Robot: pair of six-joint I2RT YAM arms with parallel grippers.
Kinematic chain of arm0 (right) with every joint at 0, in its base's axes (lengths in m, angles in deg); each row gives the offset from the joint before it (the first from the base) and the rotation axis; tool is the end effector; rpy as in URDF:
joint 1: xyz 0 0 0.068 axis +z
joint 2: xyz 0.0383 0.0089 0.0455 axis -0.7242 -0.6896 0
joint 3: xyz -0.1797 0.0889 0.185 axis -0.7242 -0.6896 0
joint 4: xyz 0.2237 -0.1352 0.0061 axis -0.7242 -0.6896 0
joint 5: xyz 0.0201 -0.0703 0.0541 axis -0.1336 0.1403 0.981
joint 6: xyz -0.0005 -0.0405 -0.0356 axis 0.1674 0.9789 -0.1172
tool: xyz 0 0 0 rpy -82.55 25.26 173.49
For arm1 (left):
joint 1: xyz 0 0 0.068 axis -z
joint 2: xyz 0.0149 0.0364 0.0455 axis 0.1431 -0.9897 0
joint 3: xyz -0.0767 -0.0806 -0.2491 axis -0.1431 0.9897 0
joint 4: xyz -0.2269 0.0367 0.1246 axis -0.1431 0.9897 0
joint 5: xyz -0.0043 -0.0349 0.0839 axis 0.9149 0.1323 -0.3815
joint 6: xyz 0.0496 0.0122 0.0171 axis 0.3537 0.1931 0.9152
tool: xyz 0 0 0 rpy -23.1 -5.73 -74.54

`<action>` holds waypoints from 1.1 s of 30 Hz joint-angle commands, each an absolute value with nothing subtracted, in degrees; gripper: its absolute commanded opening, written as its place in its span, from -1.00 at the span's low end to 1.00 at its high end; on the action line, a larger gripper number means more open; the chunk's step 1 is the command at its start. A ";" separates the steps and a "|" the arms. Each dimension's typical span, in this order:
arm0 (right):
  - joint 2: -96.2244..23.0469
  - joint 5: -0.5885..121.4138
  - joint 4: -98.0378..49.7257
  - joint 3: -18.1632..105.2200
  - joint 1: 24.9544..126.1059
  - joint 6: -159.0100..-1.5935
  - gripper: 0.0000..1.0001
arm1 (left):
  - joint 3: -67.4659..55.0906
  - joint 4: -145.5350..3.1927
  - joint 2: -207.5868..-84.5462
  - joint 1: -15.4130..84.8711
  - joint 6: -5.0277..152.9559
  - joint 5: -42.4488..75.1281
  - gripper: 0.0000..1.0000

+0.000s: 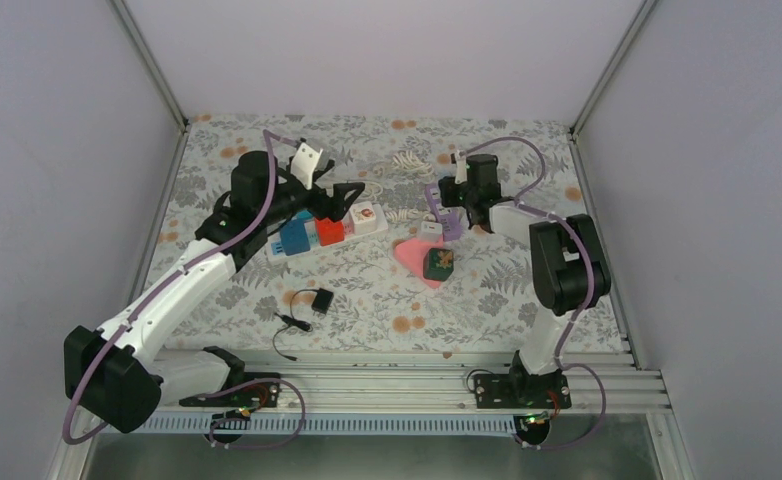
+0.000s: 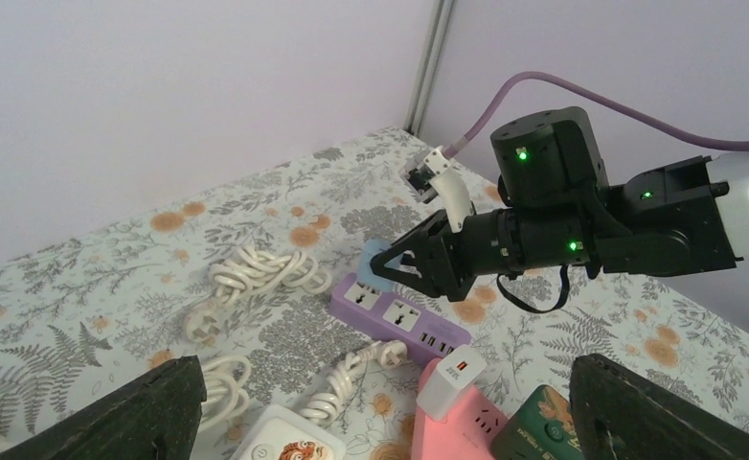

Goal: Insert the plug

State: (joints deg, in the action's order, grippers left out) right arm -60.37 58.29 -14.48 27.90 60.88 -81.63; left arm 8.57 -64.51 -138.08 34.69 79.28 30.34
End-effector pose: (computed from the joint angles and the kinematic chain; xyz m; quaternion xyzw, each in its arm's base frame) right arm 0.3792 0.1014 0.1744 -0.0710 0.8865 0.1312 0.4380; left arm 0.2391 -0.1341 0.3470 0.2524 0.7434 -0.3157 0.5329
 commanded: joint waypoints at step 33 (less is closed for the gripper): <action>-62.43 42.86 -22.08 30.58 65.02 -86.21 -0.87 | 9.02 -67.49 -137.98 34.60 80.01 29.45 0.89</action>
